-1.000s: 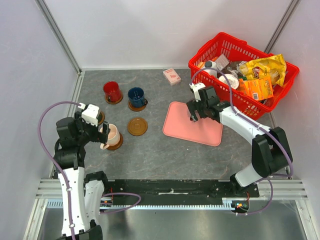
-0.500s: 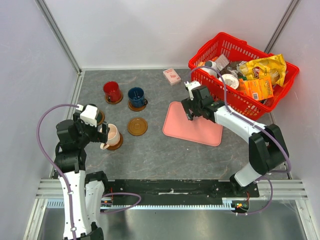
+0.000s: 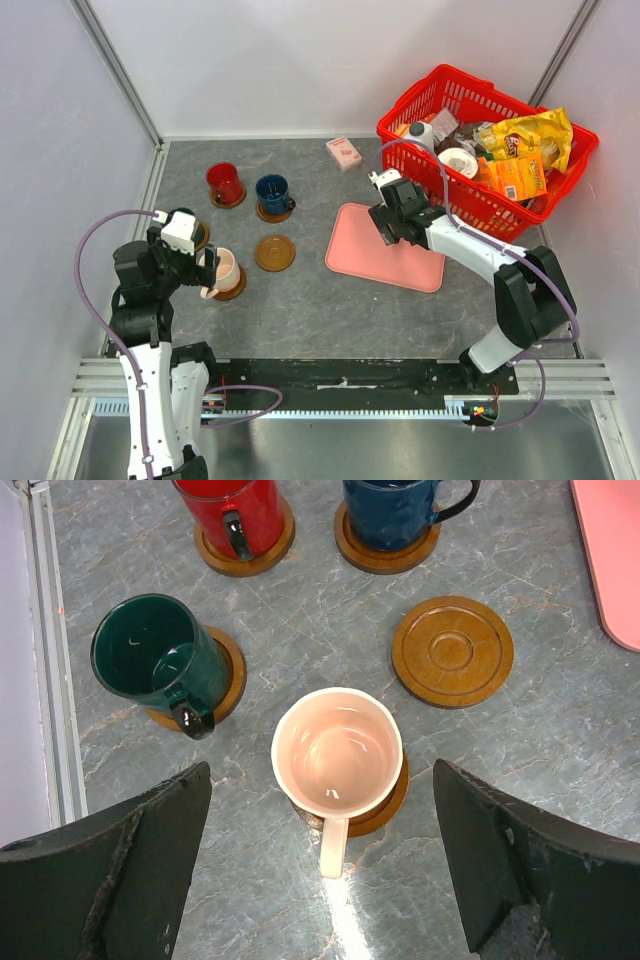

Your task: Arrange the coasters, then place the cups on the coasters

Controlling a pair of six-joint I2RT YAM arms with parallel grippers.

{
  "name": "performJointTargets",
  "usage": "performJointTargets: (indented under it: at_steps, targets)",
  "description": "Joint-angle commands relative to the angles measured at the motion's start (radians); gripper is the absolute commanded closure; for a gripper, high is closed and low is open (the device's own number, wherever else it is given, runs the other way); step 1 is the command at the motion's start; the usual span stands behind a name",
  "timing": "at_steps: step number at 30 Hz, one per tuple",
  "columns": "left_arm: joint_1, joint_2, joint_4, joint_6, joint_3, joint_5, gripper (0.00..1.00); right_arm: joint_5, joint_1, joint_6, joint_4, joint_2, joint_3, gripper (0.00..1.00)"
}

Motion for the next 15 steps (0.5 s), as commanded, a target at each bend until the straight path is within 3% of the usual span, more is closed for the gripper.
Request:
performJointTargets:
  at_steps: [1, 8, 15]
  targets:
    - [0.004, -0.010, 0.039, -0.027, -0.002, 0.013, 0.04, -0.060, -0.036, -0.045, 0.021, -0.048, -0.024, 0.02]
    - [0.004, -0.020, 0.039, -0.024, -0.005, 0.013, 0.04, -0.242, -0.114, -0.033, 0.019, 0.034, -0.008, 0.05]
    - [0.004, -0.021, 0.039, -0.024, -0.006, 0.015, 0.04, -0.354, -0.125, -0.045, 0.010, 0.080, 0.017, 0.25]
